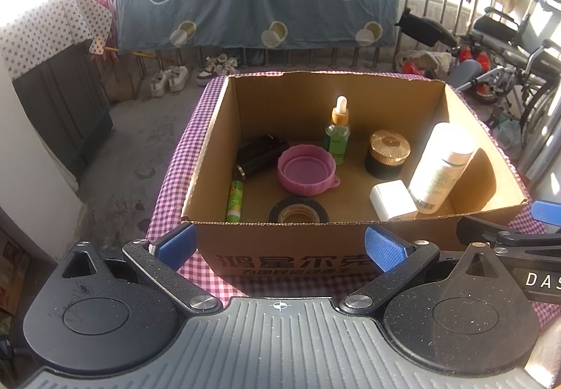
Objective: Organize rigid objects
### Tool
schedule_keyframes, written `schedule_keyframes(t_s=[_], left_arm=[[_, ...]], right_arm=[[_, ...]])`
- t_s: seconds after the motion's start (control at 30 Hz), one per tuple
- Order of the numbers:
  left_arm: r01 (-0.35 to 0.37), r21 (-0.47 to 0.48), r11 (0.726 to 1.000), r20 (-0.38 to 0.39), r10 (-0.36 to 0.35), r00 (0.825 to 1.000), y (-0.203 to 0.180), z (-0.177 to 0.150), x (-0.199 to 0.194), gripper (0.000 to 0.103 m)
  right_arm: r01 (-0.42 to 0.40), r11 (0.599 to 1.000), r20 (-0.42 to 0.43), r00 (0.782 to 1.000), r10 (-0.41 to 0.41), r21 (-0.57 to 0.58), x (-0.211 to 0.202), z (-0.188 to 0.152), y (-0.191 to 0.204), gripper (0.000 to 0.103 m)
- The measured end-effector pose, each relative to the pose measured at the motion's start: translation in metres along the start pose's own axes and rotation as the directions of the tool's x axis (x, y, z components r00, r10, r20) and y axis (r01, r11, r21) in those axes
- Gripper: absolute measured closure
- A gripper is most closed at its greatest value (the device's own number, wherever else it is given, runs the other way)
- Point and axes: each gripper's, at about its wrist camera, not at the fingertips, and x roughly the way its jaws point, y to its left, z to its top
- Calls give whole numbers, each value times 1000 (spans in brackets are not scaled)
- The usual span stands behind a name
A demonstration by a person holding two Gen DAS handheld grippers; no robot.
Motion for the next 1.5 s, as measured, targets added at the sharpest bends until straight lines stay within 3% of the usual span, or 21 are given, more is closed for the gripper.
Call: schedule_keyframes(t_s=[1.5], left_arm=[[-6,1,1000,3,6,1000,0,-1,-3,1]], right_arm=[[0,1000,-6,1000,0,6,-3,1,0,0]])
